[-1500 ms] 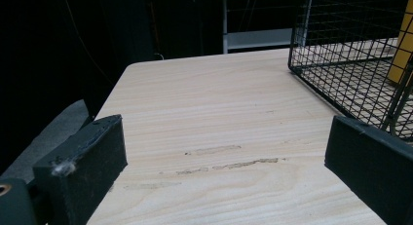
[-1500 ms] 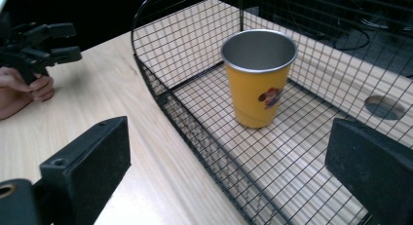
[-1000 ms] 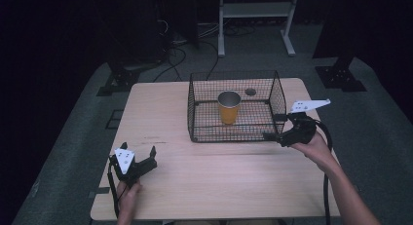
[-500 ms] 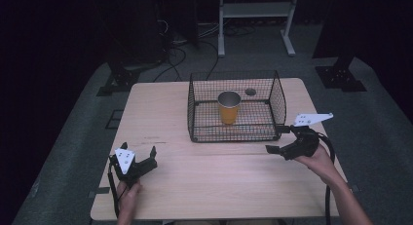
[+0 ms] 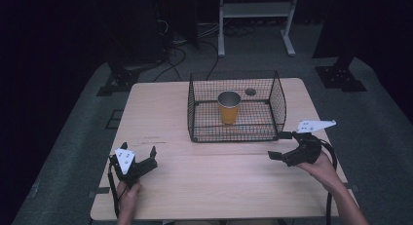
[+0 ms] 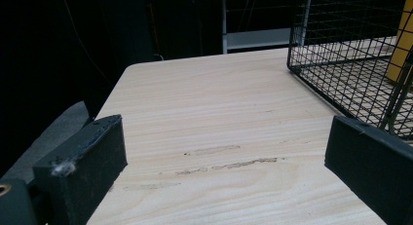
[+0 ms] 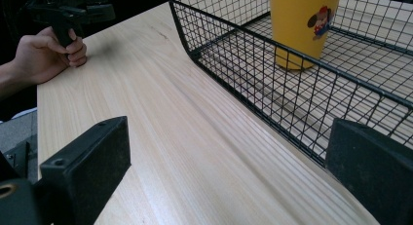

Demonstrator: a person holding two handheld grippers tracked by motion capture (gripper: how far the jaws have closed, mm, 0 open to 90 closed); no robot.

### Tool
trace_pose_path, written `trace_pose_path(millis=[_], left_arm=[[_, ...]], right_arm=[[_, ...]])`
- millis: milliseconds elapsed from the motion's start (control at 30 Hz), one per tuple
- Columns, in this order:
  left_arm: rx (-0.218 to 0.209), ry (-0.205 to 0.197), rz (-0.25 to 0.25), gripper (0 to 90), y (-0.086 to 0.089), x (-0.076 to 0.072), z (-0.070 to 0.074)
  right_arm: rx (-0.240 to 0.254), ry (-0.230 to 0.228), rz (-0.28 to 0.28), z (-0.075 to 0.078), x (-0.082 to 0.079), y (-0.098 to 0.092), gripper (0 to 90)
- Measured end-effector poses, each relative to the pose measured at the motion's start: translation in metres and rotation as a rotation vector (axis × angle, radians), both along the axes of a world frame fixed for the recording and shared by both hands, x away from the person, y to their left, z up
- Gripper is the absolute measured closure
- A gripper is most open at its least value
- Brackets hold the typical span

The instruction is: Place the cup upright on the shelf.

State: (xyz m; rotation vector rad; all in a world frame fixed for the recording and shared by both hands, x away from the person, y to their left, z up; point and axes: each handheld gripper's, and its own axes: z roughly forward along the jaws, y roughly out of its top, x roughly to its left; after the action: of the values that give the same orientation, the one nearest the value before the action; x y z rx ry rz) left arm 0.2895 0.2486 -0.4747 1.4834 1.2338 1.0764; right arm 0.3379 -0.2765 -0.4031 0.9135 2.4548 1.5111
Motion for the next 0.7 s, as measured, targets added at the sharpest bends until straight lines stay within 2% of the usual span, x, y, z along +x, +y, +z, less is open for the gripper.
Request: trace_pose_path(millis=[267,700], left_arm=[[0.000,-0.001,0.000,0.8,0.000,0.000,0.000],[0.003,-0.003,-0.002,0.8,0.000,0.000,0.000]], right_arm=[[0.020,0.033,-0.026,-0.013,-0.006,-0.008,2.2],[0.045,0.045,-0.075,-0.029,-0.021,-0.025,2.2]])
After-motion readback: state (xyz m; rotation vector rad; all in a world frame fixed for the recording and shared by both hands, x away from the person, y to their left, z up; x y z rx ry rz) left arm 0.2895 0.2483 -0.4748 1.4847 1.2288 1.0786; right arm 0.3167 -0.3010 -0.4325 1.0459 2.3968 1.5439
